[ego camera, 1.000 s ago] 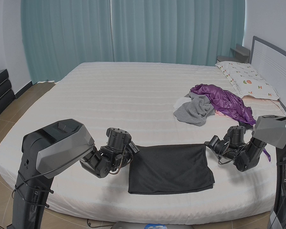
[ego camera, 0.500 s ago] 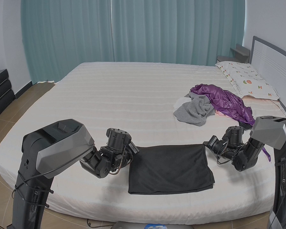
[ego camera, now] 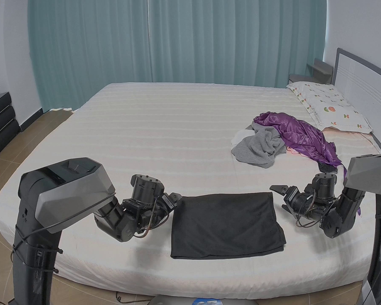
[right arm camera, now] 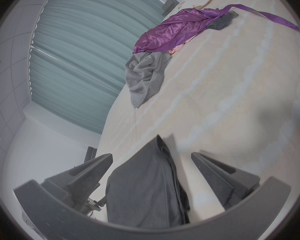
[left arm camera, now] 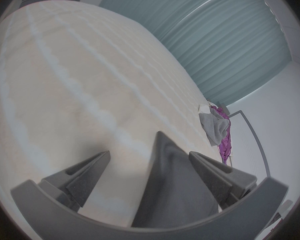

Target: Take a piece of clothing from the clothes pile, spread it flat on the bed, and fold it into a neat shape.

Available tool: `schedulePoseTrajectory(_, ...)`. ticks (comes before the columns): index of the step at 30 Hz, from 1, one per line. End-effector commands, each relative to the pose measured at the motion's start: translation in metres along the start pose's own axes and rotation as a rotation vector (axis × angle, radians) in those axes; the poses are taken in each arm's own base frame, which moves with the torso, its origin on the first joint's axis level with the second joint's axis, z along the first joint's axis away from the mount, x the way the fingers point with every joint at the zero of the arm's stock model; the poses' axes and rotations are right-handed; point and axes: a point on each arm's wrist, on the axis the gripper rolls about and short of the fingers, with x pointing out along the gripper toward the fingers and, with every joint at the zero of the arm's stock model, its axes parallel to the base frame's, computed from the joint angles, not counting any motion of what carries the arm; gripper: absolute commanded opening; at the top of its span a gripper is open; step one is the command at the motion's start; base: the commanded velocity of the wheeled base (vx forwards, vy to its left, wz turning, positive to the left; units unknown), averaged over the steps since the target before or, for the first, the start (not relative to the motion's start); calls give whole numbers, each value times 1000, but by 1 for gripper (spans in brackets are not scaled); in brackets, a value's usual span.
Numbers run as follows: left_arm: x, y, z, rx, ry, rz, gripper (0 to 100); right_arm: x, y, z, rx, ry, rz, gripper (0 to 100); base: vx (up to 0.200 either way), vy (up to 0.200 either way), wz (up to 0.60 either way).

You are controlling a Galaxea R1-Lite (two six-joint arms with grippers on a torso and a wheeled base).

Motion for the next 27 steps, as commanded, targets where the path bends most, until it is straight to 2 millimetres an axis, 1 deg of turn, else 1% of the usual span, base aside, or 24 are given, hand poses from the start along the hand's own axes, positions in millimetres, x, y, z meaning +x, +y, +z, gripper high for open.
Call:
schedulePoseTrajectory(1, -51, 14, 6, -102, 25, -11, 100, -51, 12, -15, 18, 41, 58, 100, 0, 0, 0)
schedulePoseTrajectory(2, -58, 18, 4, -118, 27, -11, 100, -56, 9, -21, 18, 64, 49, 100, 0, 0, 0)
schedulePoseTrajectory(3, -59, 18, 4, -120, 27, -11, 100, -57, 8, -21, 19, 69, 48, 100, 0, 0, 0)
schedulePoseTrajectory(4, -65, 23, 3, -128, 36, -17, 100, -61, 4, -24, 4, 95, 65, 100, 0, 0, 0)
schedulePoseTrajectory(8, -69, 26, 4, -136, 40, -34, 100, -67, 1, -28, -21, 144, 91, 100, 0, 0, 0)
schedulePoseTrajectory(10, -73, 31, 1, -142, 49, -19, 100, -73, -2, -33, -63, 176, 88, 100, 0, 0, 0)
schedulePoseTrajectory(12, -75, 31, 2, -146, 46, -21, 100, -74, -5, -34, -96, 180, 83, 100, 0, 0, 0)
schedulePoseTrajectory(15, -76, 31, 1, -146, 43, -28, 100, -72, -8, -36, -114, 186, 75, 100, -200, 0, 0)
schedulePoseTrajectory(27, -76, 31, 1, -146, 43, -28, 100, -67, -10, -37, -144, 187, 82, 100, 0, 0, 0)
